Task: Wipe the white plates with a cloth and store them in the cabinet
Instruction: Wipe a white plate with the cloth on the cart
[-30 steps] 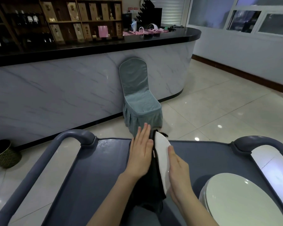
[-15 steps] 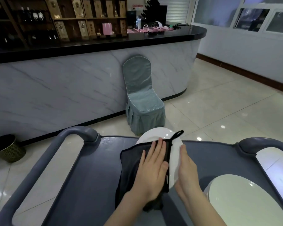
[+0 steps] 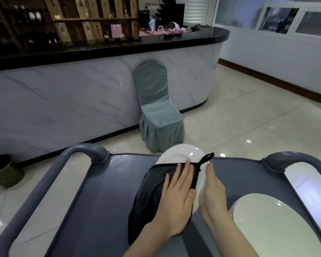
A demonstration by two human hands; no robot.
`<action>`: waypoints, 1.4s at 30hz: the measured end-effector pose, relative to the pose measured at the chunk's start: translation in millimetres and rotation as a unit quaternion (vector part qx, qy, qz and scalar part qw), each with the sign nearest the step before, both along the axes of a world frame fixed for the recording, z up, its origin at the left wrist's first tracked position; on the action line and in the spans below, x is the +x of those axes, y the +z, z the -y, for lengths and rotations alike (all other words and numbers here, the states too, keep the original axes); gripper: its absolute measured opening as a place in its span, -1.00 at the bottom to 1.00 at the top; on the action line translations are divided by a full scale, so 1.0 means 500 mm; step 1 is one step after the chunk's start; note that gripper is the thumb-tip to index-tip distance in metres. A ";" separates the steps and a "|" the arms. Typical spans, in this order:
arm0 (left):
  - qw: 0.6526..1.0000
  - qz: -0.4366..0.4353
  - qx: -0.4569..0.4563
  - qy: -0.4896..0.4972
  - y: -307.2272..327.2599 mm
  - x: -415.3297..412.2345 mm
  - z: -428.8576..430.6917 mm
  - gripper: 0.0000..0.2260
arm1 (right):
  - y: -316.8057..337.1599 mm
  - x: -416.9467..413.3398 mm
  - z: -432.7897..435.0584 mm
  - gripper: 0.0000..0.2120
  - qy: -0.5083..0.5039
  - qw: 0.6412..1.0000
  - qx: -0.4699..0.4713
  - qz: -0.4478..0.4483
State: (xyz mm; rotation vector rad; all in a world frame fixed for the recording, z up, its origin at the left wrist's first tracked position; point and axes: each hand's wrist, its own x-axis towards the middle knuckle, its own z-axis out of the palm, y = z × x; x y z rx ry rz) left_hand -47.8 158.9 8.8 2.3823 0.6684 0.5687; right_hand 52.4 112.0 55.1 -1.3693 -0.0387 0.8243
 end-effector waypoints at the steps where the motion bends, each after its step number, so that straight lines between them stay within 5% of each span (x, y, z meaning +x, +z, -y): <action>1: 1.000 -0.005 -0.001 -0.011 0.004 0.010 -0.010 -0.53 | -0.005 -0.004 0.007 -0.72 -0.005 1.000 -0.001 -0.008; 7: 0.997 0.015 -0.069 0.015 0.029 0.076 -0.054 -0.53 | 0.031 0.034 0.034 -0.61 -0.059 0.996 0.006 0.066; 17: 0.993 0.044 0.014 -0.112 0.054 0.213 0.011 -0.53 | 0.086 0.141 0.083 -0.67 -0.149 0.985 -0.007 0.083; 22: 0.997 -0.015 -0.023 -0.070 0.016 0.211 -0.036 -0.51 | 0.071 0.160 0.098 -0.56 -0.144 0.982 -0.036 0.113; 26: 0.990 -0.099 -0.088 -0.042 -0.020 0.169 -0.061 -0.52 | 0.053 0.166 0.102 -0.63 -0.071 0.968 -0.048 0.238; 28: 0.973 -0.133 -0.188 -0.018 -0.020 0.132 -0.077 -0.63 | 0.045 0.163 0.097 -0.74 -0.021 0.939 -0.078 0.333; 31: 0.950 -0.027 -0.299 0.091 -0.006 0.066 -0.105 -0.75 | 0.034 0.138 0.078 -0.78 0.079 0.880 -0.099 0.457; 34: 0.825 0.161 -0.503 0.202 0.036 0.013 -0.136 -0.80 | 0.011 0.090 0.048 -0.94 0.172 0.784 -0.095 0.589; 36: 0.749 0.220 -0.585 0.217 0.063 -0.023 -0.155 -0.74 | -0.009 0.051 0.025 -0.81 0.200 0.682 -0.071 0.700; 39: 0.753 0.213 -0.565 0.261 0.062 -0.079 -0.168 -0.75 | -0.048 -0.007 -0.006 -0.61 0.244 0.566 0.001 0.788; 42: 0.759 0.217 -0.526 0.316 0.022 -0.147 -0.171 -0.75 | -0.078 -0.040 -0.040 -0.61 0.370 0.548 0.019 0.750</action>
